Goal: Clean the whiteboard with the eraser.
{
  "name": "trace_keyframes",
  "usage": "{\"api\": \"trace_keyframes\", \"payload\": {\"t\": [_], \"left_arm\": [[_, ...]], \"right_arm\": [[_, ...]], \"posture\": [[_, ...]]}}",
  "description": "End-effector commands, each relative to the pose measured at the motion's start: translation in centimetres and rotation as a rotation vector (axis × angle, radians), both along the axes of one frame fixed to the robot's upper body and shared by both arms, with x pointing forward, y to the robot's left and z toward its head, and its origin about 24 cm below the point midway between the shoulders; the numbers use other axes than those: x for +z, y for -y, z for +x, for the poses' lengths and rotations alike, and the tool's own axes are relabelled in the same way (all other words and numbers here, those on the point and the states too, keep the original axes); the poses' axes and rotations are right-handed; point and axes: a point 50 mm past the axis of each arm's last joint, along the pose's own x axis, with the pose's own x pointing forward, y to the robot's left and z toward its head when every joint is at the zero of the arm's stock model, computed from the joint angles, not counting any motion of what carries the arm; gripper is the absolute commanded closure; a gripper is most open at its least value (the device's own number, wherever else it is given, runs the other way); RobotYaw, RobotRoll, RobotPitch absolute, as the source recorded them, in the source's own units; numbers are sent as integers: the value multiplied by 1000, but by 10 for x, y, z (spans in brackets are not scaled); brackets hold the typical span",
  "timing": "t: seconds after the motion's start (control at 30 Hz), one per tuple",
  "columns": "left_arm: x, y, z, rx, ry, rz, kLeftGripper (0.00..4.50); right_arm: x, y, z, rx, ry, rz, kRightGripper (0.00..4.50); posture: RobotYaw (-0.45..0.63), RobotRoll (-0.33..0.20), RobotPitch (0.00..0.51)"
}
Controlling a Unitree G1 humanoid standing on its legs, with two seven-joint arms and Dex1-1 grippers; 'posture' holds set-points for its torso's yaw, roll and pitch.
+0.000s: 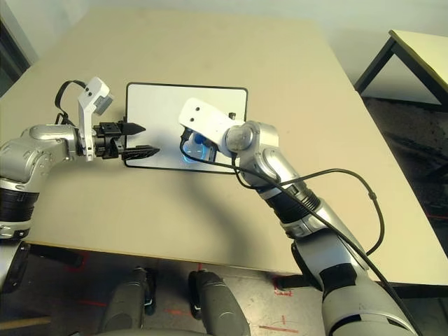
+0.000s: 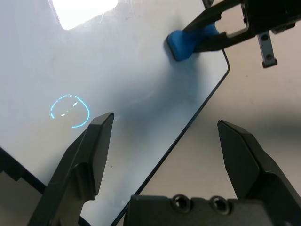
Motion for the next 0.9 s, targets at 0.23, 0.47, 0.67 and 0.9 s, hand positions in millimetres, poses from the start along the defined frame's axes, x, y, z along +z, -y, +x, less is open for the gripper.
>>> {"api": "trace_keyframes", "payload": {"t": [0.23,0.47,0.67,0.9], "left_arm": [[0,3,3,-13,4,15,0],[1,-2,0,-2,5,22,0],[1,-5,-3,13,2,25,0],[0,-5,-6,23,0,21,0]], "right_arm": [[-16,2,-4,-52,-64,9,3935],[-29,-24,-7,23,-92,12,3935],[-31,-43,-3,77,-85,14,3936],[-27,-62,1,125,-69,22,3936]], "posture": [[-47,0,155],[-14,0,160],[10,0,163],[20,0,165]]}}
